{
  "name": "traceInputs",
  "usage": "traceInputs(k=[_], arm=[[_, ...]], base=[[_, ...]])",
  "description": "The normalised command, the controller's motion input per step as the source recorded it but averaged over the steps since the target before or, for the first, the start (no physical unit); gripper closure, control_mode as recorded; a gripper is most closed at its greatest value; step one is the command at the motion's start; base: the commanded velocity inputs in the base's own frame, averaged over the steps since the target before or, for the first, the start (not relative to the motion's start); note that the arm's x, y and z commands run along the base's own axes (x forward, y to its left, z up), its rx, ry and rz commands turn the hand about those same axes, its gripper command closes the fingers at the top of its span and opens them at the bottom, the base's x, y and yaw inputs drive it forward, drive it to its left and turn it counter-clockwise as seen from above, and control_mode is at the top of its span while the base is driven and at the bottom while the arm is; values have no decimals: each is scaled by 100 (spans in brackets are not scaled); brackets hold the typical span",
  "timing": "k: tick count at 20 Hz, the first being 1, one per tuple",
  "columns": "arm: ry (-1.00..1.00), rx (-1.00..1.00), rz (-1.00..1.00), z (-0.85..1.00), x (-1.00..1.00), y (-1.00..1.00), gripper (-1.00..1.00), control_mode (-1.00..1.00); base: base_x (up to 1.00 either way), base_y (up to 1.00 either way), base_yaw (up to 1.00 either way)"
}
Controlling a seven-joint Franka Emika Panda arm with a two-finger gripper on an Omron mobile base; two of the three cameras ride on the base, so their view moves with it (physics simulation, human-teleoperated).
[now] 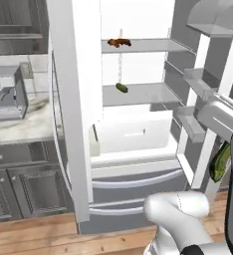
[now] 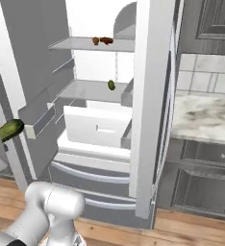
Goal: Transport the chicken drumstick and squash to the fridge. Place the chicken drumstick on the rack containing meat and place the squash on the rack containing the vegetable, ensuring meats and vegetables are on different racks.
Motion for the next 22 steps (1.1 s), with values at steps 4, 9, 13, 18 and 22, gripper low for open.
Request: traceInputs(k=[4,9,13,18,22], arm=[[0,0,0,0,0,0,100,100],[0,0,0,0,0,0,100,100],[0,0,0,0,0,0,100,100],[0,0,0,0,0,0,100,100],[0,0,0,0,0,0,100,100]], base=[[100,-32,12],[100,-17,17],[100,1,2],[100,6,-1],[85,0,-20]])
